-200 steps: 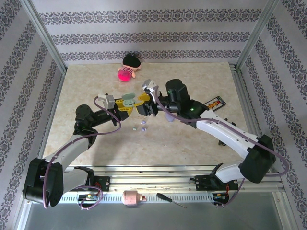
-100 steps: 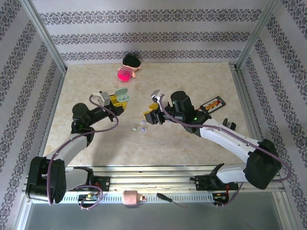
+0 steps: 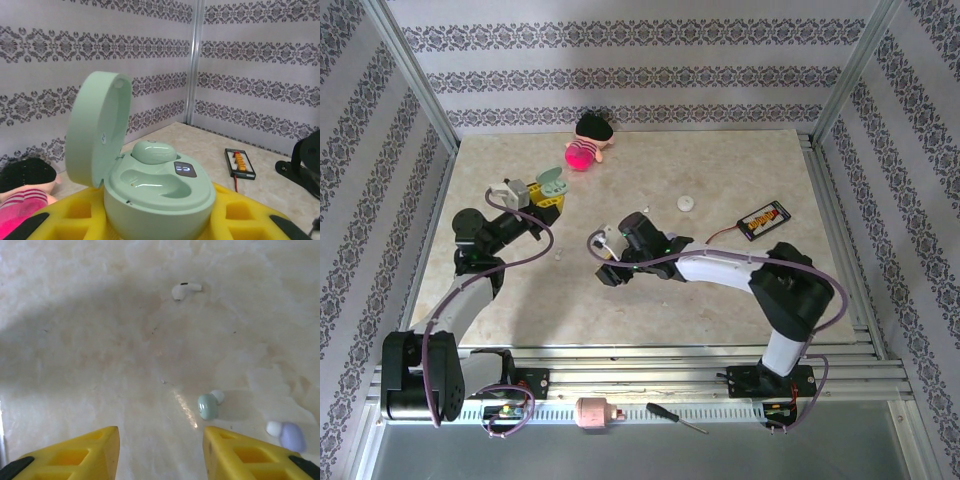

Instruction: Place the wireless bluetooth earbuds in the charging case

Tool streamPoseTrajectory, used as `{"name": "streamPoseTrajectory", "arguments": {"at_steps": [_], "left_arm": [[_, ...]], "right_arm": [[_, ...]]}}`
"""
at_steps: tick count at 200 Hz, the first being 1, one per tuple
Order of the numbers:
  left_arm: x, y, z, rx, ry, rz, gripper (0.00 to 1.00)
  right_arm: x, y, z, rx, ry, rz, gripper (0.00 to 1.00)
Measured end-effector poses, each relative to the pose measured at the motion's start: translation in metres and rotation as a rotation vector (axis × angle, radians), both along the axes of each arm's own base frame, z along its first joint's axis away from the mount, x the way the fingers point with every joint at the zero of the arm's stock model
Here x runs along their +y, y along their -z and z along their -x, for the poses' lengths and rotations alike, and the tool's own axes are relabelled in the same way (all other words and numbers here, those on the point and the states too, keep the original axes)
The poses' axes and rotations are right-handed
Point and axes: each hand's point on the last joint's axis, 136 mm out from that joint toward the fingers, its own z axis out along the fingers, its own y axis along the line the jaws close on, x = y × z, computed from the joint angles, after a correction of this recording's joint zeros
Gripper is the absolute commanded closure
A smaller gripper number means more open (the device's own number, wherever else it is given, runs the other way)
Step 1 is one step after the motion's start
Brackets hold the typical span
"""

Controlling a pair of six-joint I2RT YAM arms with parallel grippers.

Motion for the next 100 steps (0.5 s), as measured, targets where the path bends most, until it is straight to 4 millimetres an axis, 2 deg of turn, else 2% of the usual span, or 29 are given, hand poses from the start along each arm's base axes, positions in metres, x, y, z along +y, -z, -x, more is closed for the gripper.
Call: {"name": "streamPoseTrajectory", "arguments": {"at_steps": [29,100], "left_arm": [[0.002,-0.005,0.003,-0.012,-0.008,-0.001,0.70],[0.004,-0.012,0.009,-0.024,-0.014,-0.004,0.70]], "right_arm": [[0.009,0.018,-0.004,0.006,-0.016,0.042,0.58],[0.011,0.057,-0.018,0.011,-0.010,0.158,0.64]]}}
